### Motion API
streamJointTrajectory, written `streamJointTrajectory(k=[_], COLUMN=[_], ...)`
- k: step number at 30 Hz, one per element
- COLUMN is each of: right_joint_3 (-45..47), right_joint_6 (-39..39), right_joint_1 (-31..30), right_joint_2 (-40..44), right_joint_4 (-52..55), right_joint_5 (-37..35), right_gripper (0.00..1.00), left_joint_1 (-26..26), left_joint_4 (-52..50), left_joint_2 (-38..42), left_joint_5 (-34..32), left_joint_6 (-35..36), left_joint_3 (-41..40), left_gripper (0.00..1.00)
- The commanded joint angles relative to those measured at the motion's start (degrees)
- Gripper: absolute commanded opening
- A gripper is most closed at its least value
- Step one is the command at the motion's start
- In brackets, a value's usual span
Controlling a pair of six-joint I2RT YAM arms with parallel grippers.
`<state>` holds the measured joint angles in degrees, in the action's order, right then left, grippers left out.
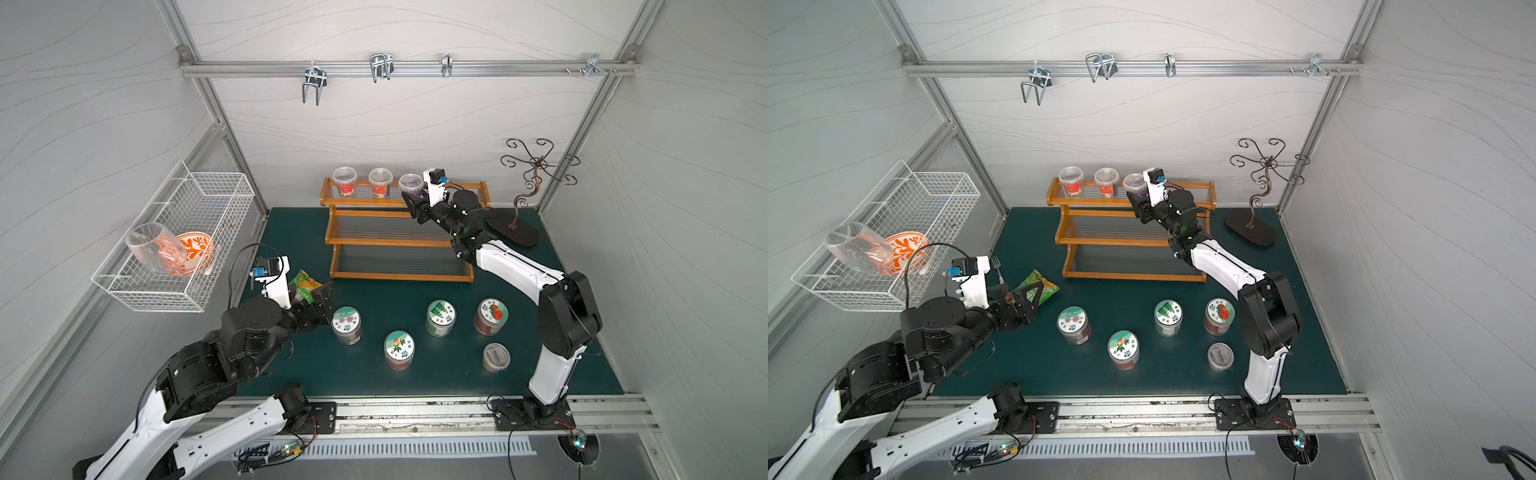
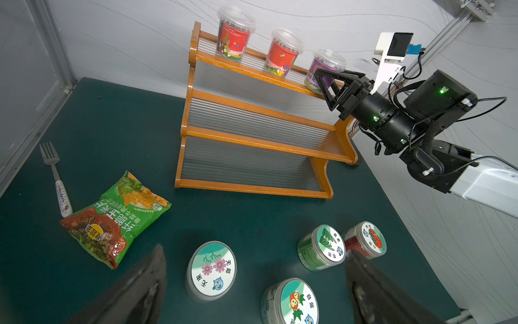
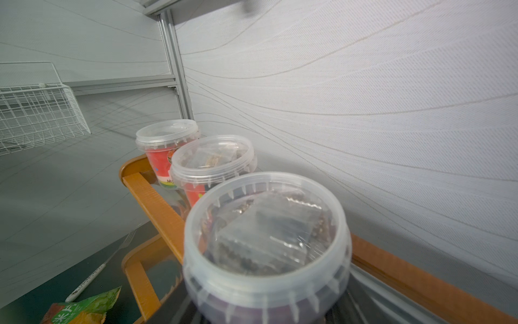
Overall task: Place the seed container on the shelf
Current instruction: Place the seed jar on the shelf.
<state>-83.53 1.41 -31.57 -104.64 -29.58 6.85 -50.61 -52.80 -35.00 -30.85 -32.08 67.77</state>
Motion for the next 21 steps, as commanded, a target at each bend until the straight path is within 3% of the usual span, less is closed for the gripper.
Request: streamJointTrajectory(k=[1,21], right_joint_3=[-1.8,-4.1], right_joint_6=[-0.7,0.6], right_joint_1=[1.2,3.1], right_joint_2=[-1.1,-4.4], right_joint_4=[-0.1,0.1], right_joint_5=[-0.7,1.0], right_gripper=[0.59,0.59], left_joint_1=[0.3,0.3], left_joint_4=[3.2,4.2], left_joint_2=[-0.6,-2.1], left_joint_5=[-1.1,-1.1], left_joint_6=[1.1,1.1], left_joint_3=[0.0,-0.7], left_gripper=[1.00,1.00])
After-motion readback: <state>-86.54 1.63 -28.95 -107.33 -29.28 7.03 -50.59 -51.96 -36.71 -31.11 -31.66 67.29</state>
